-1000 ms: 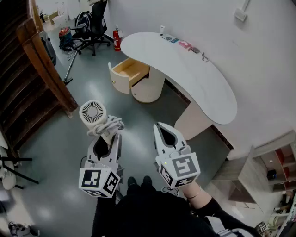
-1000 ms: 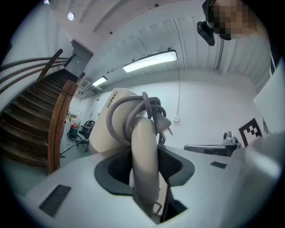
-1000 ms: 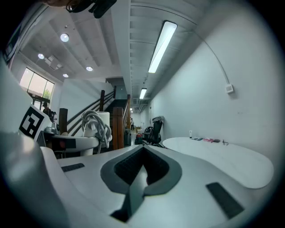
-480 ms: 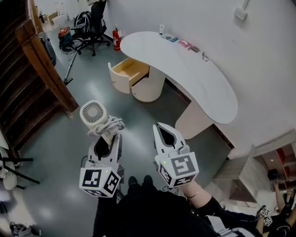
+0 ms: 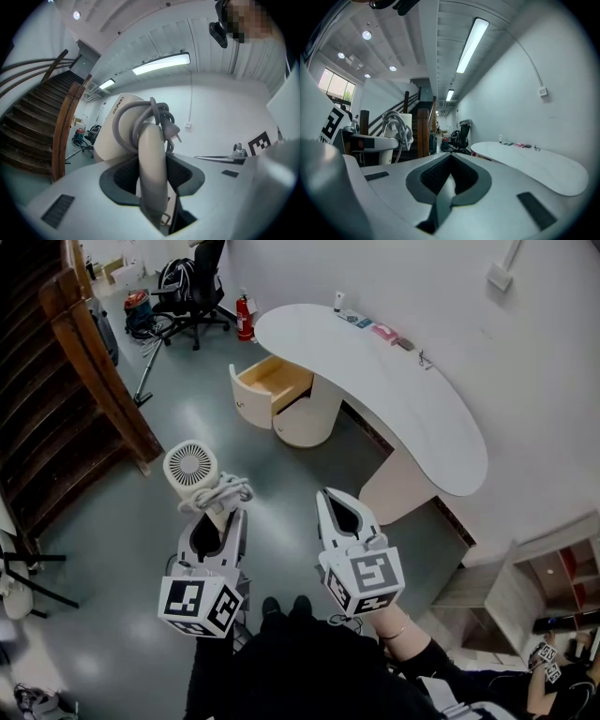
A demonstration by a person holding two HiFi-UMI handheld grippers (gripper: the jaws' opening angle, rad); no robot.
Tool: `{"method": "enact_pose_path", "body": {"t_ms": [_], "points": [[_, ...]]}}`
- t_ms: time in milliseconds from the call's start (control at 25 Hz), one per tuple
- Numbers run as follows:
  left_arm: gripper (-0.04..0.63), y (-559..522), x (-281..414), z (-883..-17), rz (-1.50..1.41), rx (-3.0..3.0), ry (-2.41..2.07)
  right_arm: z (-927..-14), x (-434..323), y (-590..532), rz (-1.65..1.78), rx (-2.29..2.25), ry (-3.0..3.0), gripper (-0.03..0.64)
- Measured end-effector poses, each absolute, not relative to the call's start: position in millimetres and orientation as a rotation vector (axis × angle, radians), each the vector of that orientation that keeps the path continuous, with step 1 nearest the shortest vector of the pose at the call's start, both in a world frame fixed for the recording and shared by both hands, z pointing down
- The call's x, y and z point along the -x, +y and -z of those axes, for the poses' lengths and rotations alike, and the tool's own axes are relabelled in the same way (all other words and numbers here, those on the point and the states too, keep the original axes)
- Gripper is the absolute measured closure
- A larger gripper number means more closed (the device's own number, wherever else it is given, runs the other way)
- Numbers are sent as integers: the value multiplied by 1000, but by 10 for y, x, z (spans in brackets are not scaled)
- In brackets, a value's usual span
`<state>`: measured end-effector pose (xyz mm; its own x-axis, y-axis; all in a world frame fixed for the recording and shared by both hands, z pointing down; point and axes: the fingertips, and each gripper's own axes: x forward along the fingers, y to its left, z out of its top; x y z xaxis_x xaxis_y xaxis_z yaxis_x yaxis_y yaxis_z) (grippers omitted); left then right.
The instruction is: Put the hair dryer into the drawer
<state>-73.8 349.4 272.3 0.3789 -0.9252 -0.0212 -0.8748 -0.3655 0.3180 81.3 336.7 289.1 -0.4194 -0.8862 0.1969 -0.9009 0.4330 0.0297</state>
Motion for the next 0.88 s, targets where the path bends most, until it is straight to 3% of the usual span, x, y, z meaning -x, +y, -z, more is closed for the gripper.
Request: {"method": "enact_pose_path", "body": {"t_ms": [880], "points": [[430, 3446, 1375, -2793, 303, -2377, -1627, -2964, -341, 3301, -95, -1565, -2435, 615]]}}
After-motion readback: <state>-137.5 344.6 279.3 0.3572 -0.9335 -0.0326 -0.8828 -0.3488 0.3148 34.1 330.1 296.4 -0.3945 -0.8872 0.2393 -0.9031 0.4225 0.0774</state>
